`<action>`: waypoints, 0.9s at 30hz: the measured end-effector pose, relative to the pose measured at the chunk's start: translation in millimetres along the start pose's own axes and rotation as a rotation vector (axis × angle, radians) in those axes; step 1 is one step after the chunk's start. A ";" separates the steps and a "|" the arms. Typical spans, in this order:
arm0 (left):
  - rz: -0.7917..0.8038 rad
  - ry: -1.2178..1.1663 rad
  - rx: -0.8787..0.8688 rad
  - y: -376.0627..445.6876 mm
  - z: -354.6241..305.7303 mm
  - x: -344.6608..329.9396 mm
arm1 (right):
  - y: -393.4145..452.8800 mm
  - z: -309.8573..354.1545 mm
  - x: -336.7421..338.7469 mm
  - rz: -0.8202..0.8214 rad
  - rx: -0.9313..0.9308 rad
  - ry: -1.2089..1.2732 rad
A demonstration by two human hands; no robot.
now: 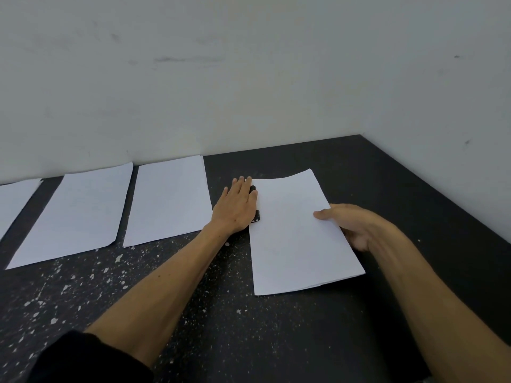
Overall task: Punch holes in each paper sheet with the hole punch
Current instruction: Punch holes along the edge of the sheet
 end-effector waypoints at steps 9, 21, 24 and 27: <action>0.002 -0.007 0.008 -0.3 0.3 0.0 | -3.5 1.1 -0.4 -0.013 0.000 -0.020; 0.023 -0.019 0.038 -0.8 1.2 0.3 | 0.8 0.4 -0.2 -0.005 0.010 -0.027; 0.020 -0.021 0.042 -0.6 1.6 0.2 | 0.9 0.4 0.3 -0.010 0.007 -0.027; 0.026 -0.028 0.048 0.2 1.4 -0.2 | 3.6 -1.7 1.3 -0.001 0.010 -0.024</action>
Point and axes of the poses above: each hand's wrist, its own y-axis towards the middle knuckle, its own x-axis out of the back of the hand, z = x × y, the point moved 6 cm from there along y, towards the middle knuckle, and after that the axes turned 1 degree about y, right-handed, at the moved point
